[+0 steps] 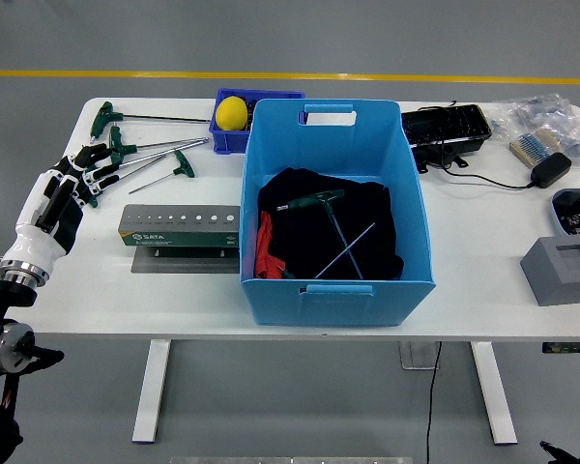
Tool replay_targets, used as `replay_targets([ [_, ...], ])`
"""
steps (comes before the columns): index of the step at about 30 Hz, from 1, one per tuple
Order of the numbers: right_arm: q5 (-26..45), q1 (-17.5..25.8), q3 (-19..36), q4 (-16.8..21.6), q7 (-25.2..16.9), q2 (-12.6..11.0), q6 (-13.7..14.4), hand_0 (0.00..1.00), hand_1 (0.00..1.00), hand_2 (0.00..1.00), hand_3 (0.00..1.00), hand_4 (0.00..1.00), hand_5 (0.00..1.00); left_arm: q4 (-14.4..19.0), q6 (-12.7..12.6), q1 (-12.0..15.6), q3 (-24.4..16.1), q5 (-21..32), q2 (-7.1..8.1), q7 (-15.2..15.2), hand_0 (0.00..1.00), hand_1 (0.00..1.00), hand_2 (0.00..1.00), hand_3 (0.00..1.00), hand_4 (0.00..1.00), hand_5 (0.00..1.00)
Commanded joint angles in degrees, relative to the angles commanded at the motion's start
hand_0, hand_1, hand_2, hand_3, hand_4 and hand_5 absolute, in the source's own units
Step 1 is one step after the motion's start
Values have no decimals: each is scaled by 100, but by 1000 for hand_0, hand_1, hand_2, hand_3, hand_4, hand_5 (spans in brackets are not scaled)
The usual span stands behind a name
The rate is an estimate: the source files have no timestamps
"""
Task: Lift tool from toolbox,place it in box,lift tool from toolbox,place it in box
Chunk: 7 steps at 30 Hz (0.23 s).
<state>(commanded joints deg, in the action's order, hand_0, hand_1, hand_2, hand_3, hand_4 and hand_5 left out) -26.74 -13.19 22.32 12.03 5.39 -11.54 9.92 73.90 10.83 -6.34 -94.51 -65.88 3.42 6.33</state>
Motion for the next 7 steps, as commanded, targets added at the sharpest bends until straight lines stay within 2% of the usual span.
replay_targets([
  [7,3,13,-3,3,-1,-3,0,626,597,662,540,782,658,-9,-3,16,2,-31,-5,25,743,773,832,713,906,671],
])
